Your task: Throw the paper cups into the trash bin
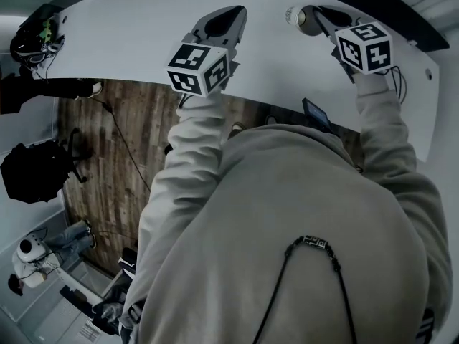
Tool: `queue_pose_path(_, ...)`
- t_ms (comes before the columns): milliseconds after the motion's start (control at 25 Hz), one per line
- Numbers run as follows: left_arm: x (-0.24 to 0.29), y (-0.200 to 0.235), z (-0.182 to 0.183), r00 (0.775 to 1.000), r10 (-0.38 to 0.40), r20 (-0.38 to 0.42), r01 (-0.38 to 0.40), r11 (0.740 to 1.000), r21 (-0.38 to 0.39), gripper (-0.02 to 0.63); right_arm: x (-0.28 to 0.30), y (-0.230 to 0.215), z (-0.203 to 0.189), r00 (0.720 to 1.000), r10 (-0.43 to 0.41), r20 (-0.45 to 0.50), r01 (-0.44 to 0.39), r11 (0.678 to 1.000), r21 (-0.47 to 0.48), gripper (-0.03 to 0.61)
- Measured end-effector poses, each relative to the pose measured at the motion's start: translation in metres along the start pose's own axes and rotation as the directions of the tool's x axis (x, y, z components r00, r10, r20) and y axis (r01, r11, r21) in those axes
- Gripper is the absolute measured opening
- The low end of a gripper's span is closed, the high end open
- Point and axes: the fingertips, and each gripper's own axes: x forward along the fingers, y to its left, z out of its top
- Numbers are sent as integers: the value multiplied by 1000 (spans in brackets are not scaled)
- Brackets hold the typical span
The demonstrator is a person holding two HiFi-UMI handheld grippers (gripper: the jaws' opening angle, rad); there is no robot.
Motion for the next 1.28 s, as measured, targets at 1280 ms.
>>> queue_pose_path(1280, -574, 99, -98, 537, 843, -37, -836, 526, -156, 2, 148, 572, 58, 590, 780, -206, -795, 519, -313, 40)
